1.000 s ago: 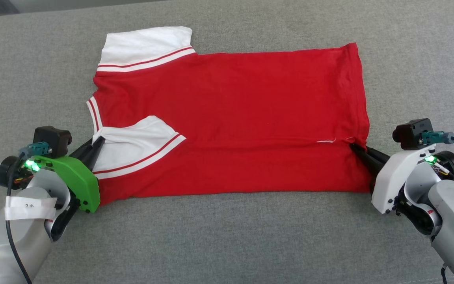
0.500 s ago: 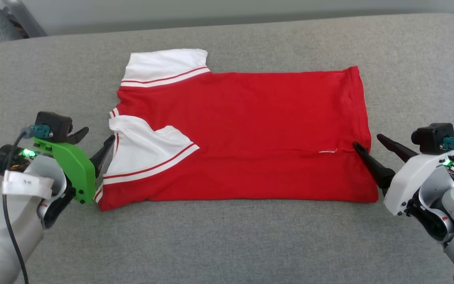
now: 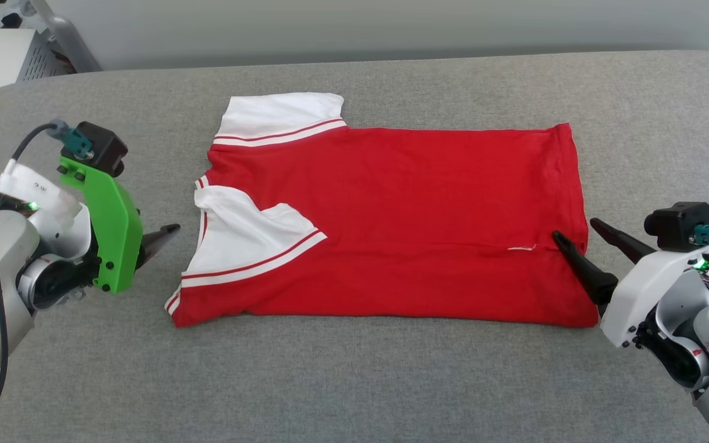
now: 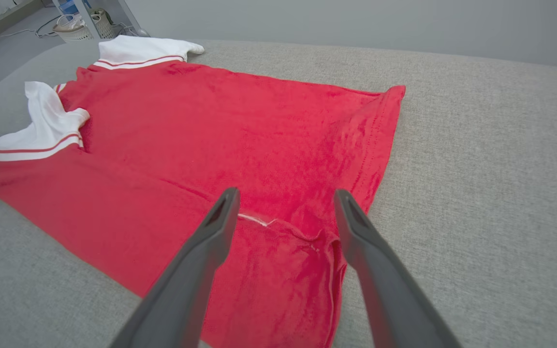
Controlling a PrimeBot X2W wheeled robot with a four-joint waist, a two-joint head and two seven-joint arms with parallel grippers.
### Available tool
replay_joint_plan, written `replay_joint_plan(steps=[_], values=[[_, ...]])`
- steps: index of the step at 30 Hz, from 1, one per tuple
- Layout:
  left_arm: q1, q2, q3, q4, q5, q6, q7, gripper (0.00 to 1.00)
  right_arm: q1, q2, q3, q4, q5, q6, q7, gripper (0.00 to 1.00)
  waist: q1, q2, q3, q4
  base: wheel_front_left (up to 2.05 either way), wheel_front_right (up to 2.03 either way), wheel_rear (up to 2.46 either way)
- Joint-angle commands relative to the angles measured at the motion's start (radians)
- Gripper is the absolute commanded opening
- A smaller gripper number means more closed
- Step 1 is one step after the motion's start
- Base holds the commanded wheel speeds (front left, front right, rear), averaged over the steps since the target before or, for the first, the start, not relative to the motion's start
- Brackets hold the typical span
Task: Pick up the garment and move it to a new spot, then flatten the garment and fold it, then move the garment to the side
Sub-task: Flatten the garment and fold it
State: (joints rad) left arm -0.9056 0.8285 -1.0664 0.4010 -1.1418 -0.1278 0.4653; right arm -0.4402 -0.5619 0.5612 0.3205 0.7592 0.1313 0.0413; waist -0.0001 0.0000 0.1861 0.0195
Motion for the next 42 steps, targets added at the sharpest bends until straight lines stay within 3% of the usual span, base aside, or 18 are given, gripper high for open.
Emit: replay_joint_plan(steps=[1, 10, 28, 29, 30, 31, 37, 42], values=[[-0.022, 0.003, -0.008, -0.007, -0.023, -0.003, 0.031, 1.0, 0.015, 0.008, -0.005, -0.01, -0.01, -0.001, 0.009, 1.0, 0.0001, 0.0, 0.001, -0.002, 0.0, 0.0, 0.0], [-0.01, -0.018, -0.077, 0.006, -0.049, -0.003, 0.159, 1.0, 0.018, 0.016, -0.023, -0.041, -0.025, -0.001, 0.044, 1.0, 0.0001, 0.0, 0.014, -0.025, 0.0, 0.0, 0.0], [0.099, -0.087, -0.167, 0.155, -0.078, -0.003, 0.155, 1.0, -0.018, 0.036, -0.004, -0.048, -0.029, -0.001, 0.053, 1.0, 0.0001, 0.0, 0.08, -0.067, 0.0, 0.0, 0.0], [0.103, -0.09, -0.171, 0.161, -0.076, -0.003, 0.153, 0.93, -0.021, 0.035, -0.004, -0.046, -0.027, -0.001, 0.053, 1.0, 0.0001, 0.0, 0.079, -0.068, 0.0, 0.0, 0.0], [0.107, -0.094, -0.174, 0.166, -0.077, -0.003, 0.149, 0.44, -0.023, 0.034, -0.004, -0.045, -0.027, -0.001, 0.053, 1.0, 0.0001, 0.0, 0.075, -0.068, 0.0, 0.0, 0.0], [0.109, -0.096, -0.176, 0.17, -0.08, -0.003, 0.143, 0.02, -0.025, 0.032, -0.005, -0.045, -0.026, -0.001, 0.053, 1.0, 0.0001, 0.0, 0.071, -0.067, 0.0, 0.0, 0.0], [0.101, -0.094, -0.18, 0.156, -0.072, -0.003, 0.081, 0.0, -0.038, -0.011, -0.017, -0.065, -0.023, -0.001, 0.083, 1.0, 0.0001, 0.0, 0.027, -0.054, 0.0, 0.0, 0.0], [0.083, -0.068, -0.188, 0.113, -0.018, -0.003, 0.01, 0.0, -0.06, -0.079, -0.024, -0.121, -0.002, -0.001, 0.199, 1.0, 0.0001, 0.0, -0.003, -0.042, 0.0, 0.0, 0.0]])
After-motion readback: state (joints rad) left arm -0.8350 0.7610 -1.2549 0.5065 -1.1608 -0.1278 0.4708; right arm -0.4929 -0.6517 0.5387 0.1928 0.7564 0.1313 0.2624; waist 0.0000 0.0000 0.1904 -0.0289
